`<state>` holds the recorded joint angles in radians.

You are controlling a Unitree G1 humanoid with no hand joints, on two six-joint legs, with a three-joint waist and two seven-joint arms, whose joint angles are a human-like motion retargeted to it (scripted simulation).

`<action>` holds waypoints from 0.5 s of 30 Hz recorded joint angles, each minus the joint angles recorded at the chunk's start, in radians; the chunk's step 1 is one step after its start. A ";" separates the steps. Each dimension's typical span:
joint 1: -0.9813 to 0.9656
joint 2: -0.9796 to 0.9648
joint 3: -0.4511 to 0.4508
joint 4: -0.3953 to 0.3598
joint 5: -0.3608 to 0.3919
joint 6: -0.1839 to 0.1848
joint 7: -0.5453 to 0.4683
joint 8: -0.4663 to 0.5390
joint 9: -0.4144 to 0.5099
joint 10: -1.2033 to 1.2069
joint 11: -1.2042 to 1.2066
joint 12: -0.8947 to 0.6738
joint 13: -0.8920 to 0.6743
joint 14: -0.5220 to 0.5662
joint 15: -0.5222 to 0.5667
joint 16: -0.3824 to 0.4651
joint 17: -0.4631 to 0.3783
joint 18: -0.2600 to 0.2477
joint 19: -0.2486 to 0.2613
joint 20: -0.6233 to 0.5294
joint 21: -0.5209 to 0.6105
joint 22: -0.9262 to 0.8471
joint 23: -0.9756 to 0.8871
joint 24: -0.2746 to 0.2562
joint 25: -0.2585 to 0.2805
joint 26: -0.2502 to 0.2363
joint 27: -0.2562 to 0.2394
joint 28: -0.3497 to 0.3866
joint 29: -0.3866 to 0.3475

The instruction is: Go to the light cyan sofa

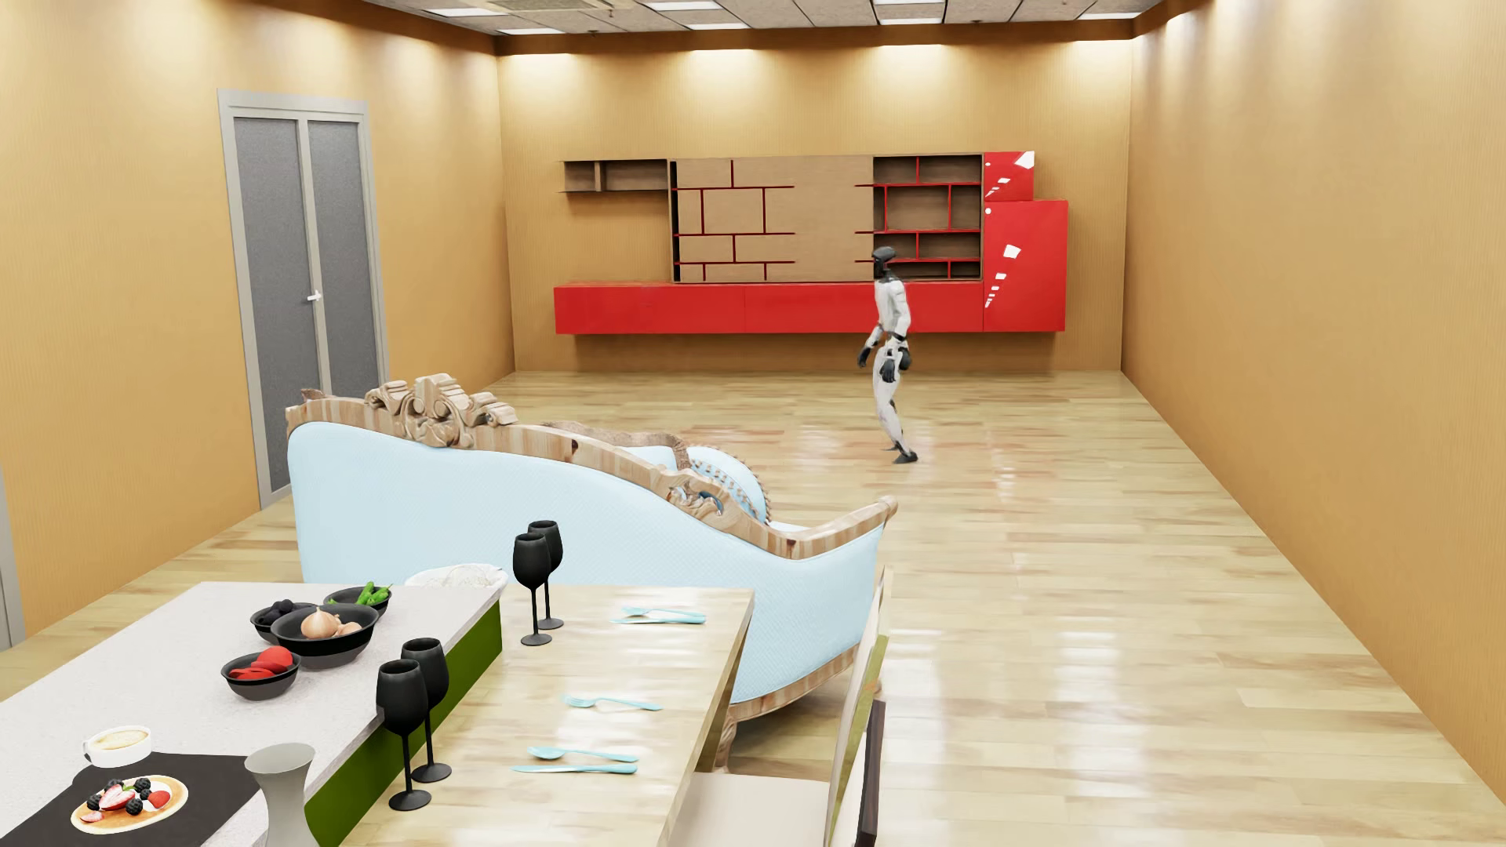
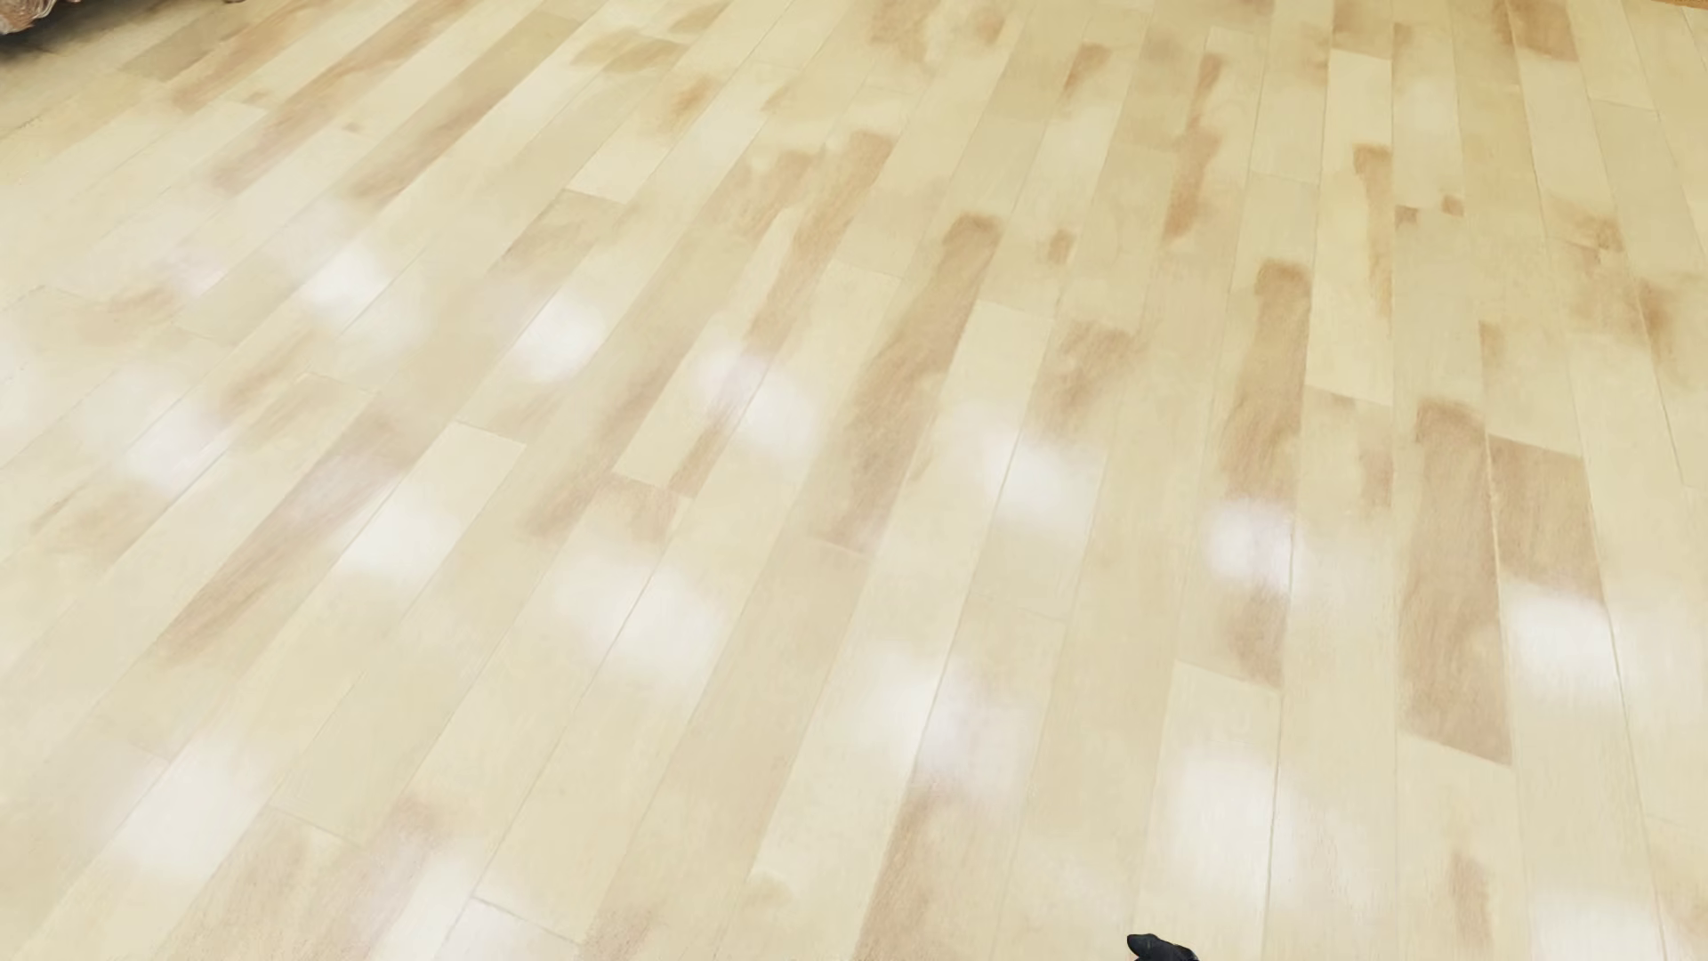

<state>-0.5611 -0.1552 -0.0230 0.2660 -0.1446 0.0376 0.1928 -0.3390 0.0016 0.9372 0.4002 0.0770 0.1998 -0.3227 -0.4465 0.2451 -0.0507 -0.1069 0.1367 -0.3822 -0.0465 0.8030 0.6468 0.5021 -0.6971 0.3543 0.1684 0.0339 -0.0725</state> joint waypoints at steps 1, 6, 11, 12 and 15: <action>-0.048 0.022 0.007 0.038 -0.012 0.001 0.055 -0.033 0.000 0.030 -0.019 0.024 -0.016 0.006 0.001 0.004 -0.014 0.017 0.018 0.015 0.039 -0.020 0.014 -0.001 -0.023 -0.008 -0.006 0.004 0.024; -0.305 0.142 0.045 0.225 -0.044 -0.009 0.192 -0.176 0.001 -0.047 -0.090 0.131 -0.090 -0.005 -0.014 0.034 -0.036 0.172 0.111 0.150 0.085 -0.193 -0.043 0.058 0.007 -0.053 -0.057 0.040 0.094; -0.294 0.182 0.064 0.023 -0.221 -0.017 0.151 -0.177 0.003 -0.068 0.174 0.101 0.071 -0.029 0.434 -0.006 -0.066 0.252 0.075 0.221 -0.130 -0.382 -0.169 0.219 0.141 -0.120 -0.043 0.055 -0.066; -0.244 0.118 0.052 -0.047 -0.309 -0.029 0.152 -0.177 0.006 -0.078 0.347 0.074 0.124 -0.074 0.527 -0.025 -0.071 0.254 -0.085 0.214 -0.163 -0.407 -0.166 0.246 0.143 -0.140 -0.026 0.053 -0.085; -0.012 -0.339 -0.021 -0.232 -0.008 -0.042 0.083 0.286 0.029 -0.225 0.842 -0.015 0.216 -0.149 0.269 -0.058 -0.074 0.239 -0.059 0.183 -0.171 -0.482 -0.078 0.276 0.085 -0.193 0.046 0.054 -0.007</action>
<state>-0.5733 -0.4942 -0.0443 0.0336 -0.1528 -0.0042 0.2763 -0.0534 0.0310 0.7125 1.2418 0.0617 0.4153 -0.4718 -0.1775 0.1871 -0.1244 0.1325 0.0780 -0.1990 -0.2172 0.3208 0.5683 0.7779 -0.6118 0.1613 0.2141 0.0880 -0.0795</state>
